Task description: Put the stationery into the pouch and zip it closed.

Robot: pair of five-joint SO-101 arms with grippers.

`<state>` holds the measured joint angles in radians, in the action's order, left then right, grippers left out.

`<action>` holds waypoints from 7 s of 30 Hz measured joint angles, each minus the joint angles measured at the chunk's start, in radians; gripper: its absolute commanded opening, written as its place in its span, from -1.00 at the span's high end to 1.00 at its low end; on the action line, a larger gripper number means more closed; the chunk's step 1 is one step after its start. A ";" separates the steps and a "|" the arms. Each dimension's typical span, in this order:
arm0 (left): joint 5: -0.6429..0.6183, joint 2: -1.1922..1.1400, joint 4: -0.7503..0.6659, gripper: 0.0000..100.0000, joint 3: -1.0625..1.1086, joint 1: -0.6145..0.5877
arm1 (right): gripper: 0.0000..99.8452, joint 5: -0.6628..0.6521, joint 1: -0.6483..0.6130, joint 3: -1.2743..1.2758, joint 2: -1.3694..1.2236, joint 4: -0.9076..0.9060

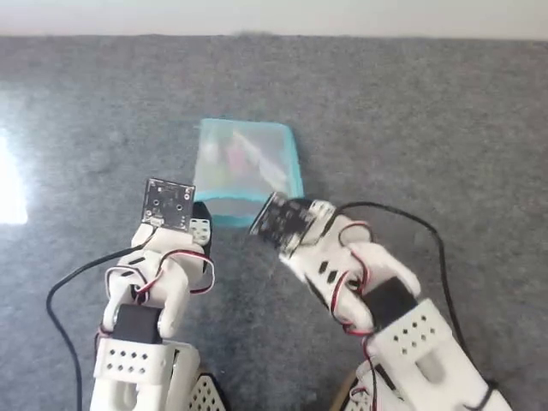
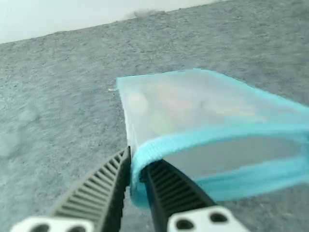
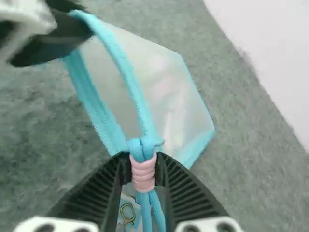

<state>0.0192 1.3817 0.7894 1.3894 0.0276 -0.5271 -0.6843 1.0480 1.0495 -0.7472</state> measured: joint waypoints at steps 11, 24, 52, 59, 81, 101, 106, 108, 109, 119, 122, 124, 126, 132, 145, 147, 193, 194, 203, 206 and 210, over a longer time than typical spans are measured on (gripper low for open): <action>0.000 0.000 0.000 0.98 0.017 0.057 | 0.98 0.003 -0.098 -0.137 0.021 -0.247; -0.018 0.000 0.000 0.98 0.029 0.061 | 0.98 0.006 0.098 -0.344 0.023 -0.595; -0.017 0.000 0.051 0.98 0.048 0.127 | 0.97 0.072 -0.341 -0.601 -0.183 -0.555; -0.017 0.000 0.063 0.98 0.018 0.028 | 0.65 -0.011 -0.110 -0.301 0.049 -0.525; -0.017 0.000 0.087 0.98 -0.005 -0.026 | 0.57 -0.012 -0.071 0.456 0.577 -0.089; -0.017 0.000 0.087 0.97 -0.006 -0.003 | 0.98 -0.086 -0.058 0.405 0.367 0.129; -0.017 0.000 0.087 0.66 -0.017 -0.003 | 0.98 -0.086 0.020 0.288 0.293 0.098; -0.017 0.000 0.089 0.50 -0.046 0.002 | 0.98 -0.081 0.068 0.238 0.242 0.103; -0.018 0.000 0.098 0.45 -0.064 0.000 | 0.98 -0.081 0.084 0.215 0.209 0.110; -0.017 0.002 0.328 0.43 -0.252 -0.063 | 0.98 0.000 0.117 -0.114 -0.233 0.161; -0.017 0.002 0.333 0.43 -0.261 -0.014 | 0.98 0.040 0.117 -0.212 -0.341 0.160; -0.017 0.002 0.333 0.43 -0.261 0.020 | 0.98 0.054 0.117 -0.258 -0.377 0.137; -0.017 0.002 0.333 0.43 -0.261 0.037 | 0.98 0.061 0.118 -0.278 -0.384 0.123; -0.017 0.003 0.236 0.43 -0.184 0.095 | 0.98 0.066 0.118 -0.279 -0.370 0.058; -0.017 0.002 0.057 0.43 -0.068 0.195 | 0.98 0.107 0.048 -0.278 -0.226 -0.104; -0.017 0.002 0.057 0.44 -0.068 0.216 | 0.98 0.107 0.048 -0.278 -0.226 -0.123; 0.063 -0.002 0.043 0.98 -0.037 -0.069 | 0.99 -0.009 0.241 -0.046 -0.183 -0.038; 0.063 -0.002 0.043 0.98 -0.037 -0.071 | 0.99 -0.009 0.249 -0.044 -0.183 -0.038; 0.083 -0.002 0.043 0.98 -0.037 -0.143 | 0.99 -0.006 0.433 -0.034 -0.198 -0.041; 0.083 -0.002 0.044 0.97 -0.035 -0.166 | 0.99 -0.008 0.489 -0.038 -0.193 -0.026; 0.086 0.000 0.037 0.70 -0.035 -0.167 | 0.98 -0.003 0.534 -0.037 -0.193 -0.009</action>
<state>0.1051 1.3817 0.8263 1.3541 -0.1396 -0.5301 -0.1504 1.0111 0.8562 -0.7564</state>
